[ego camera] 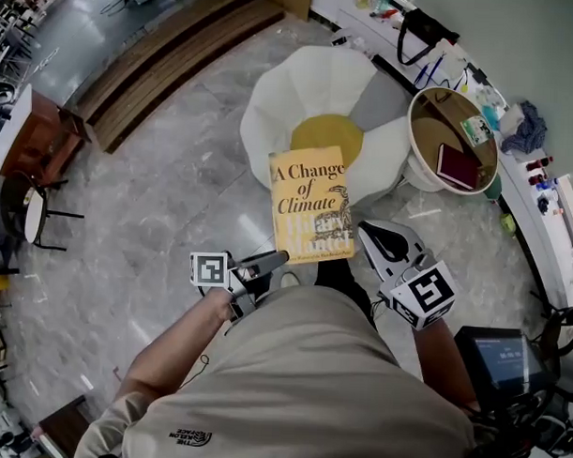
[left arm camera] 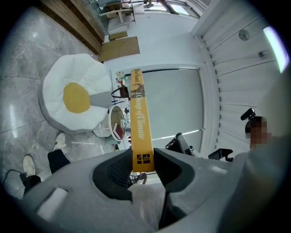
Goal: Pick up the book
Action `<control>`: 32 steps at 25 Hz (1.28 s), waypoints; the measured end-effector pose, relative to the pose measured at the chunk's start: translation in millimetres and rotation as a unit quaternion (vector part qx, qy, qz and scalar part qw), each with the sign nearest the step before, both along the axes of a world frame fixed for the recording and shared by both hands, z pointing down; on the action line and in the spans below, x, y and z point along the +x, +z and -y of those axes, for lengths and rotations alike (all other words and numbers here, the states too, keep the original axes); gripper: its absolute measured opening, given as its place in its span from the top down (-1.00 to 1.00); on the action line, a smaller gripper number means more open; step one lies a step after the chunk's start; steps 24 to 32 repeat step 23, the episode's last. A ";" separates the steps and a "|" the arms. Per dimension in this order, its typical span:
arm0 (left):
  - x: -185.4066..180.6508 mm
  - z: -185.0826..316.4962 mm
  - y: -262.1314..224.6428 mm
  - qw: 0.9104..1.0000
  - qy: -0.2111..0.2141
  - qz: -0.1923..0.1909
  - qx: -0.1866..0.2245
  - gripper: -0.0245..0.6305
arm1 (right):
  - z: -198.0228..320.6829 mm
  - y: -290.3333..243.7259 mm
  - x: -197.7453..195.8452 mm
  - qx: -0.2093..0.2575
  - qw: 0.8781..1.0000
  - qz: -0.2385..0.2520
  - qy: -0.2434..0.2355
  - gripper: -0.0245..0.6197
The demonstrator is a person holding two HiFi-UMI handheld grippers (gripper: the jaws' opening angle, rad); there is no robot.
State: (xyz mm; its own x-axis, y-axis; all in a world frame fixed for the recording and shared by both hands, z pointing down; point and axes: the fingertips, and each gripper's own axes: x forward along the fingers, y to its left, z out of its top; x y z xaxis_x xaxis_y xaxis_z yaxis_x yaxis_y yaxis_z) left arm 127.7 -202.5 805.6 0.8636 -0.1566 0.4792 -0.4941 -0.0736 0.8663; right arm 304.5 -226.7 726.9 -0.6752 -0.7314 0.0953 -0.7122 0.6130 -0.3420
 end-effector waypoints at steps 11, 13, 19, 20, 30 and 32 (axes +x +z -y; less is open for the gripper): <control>-1.2 4.1 -0.6 1.000 0.006 -0.003 0.017 0.48 | 2.4 -3.2 -10.4 0.010 1.000 -0.010 -0.008 0.88; -0.6 2.9 -0.5 1.000 0.006 -0.005 0.014 0.48 | 1.3 -3.6 -11.1 0.008 1.000 -0.009 -0.008 0.88; 0.8 4.7 -1.6 1.000 0.018 -0.006 0.019 0.48 | 1.9 -4.4 -10.7 0.004 1.000 -0.009 -0.005 0.88; 0.3 5.4 -1.5 1.000 0.019 -0.007 0.018 0.48 | 2.8 -3.7 -12.3 0.004 1.000 -0.009 -0.006 0.88; -1.9 9.7 0.7 0.999 0.024 -0.009 0.020 0.48 | 6.8 -1.3 -16.9 0.003 1.000 -0.010 -0.006 0.88; -1.9 9.7 0.7 0.999 0.024 -0.009 0.020 0.48 | 6.8 -1.3 -16.9 0.003 1.000 -0.010 -0.006 0.88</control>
